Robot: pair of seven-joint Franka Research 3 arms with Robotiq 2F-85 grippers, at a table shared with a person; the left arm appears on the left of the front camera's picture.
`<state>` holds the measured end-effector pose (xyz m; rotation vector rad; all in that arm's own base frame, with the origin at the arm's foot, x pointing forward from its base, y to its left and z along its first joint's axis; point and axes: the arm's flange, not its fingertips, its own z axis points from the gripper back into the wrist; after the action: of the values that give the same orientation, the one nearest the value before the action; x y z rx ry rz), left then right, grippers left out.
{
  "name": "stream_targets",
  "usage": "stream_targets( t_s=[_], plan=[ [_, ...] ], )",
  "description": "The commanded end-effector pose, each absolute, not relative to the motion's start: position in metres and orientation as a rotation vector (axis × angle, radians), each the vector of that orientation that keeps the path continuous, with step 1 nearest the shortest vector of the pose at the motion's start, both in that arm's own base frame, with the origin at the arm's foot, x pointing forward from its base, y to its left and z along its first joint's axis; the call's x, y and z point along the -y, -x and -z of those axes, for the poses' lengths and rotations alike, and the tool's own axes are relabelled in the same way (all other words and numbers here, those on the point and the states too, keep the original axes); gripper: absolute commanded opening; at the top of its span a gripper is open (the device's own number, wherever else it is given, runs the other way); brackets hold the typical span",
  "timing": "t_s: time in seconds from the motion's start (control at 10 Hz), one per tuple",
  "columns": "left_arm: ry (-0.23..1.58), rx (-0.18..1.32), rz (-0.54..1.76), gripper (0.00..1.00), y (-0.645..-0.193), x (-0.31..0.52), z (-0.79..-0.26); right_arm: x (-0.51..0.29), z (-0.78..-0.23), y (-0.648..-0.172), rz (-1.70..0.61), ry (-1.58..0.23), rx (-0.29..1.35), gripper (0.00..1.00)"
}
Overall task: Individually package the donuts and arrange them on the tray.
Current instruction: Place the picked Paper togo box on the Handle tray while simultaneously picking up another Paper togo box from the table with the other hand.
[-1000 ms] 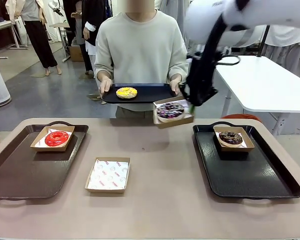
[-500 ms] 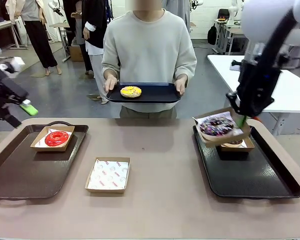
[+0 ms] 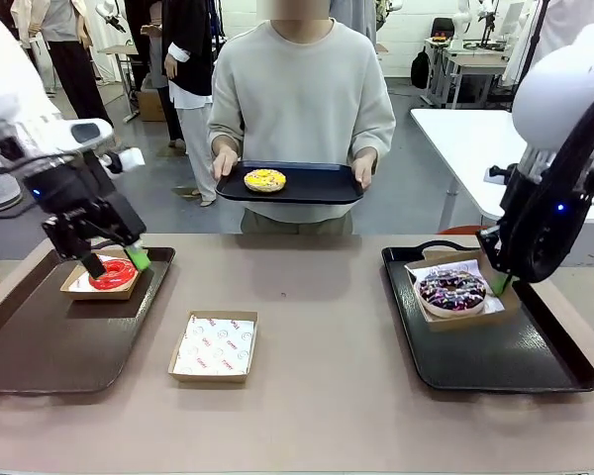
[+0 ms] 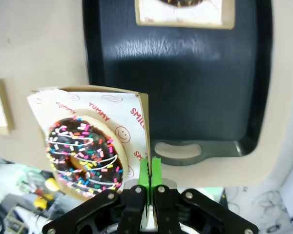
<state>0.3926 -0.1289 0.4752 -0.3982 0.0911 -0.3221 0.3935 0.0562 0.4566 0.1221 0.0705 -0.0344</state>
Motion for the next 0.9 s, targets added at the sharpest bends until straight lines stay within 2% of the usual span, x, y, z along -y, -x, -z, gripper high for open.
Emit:
stream_targets(
  t_s=[0.0, 0.4, 0.5, 0.8],
  plan=[
    [0.331, -0.090, 0.300, 1.00, -0.395, 0.144, -0.449, -0.054, -0.436, -0.394, 0.077, -0.157, -0.071, 0.01],
    [0.266, -0.086, 0.266, 1.00, -0.395, 0.169, -0.395, -0.045, -0.398, -0.402, 0.119, -0.159, -0.118, 0.01],
    [0.231, -0.073, 0.266, 1.00, -0.396, 0.176, -0.387, -0.051, -0.414, -0.396, 0.082, -0.149, -0.112, 0.01],
    [0.130, -0.014, 0.262, 1.00, -0.394, 0.198, -0.363, -0.051, -0.414, -0.396, 0.082, -0.149, -0.112, 0.01]
  ],
)
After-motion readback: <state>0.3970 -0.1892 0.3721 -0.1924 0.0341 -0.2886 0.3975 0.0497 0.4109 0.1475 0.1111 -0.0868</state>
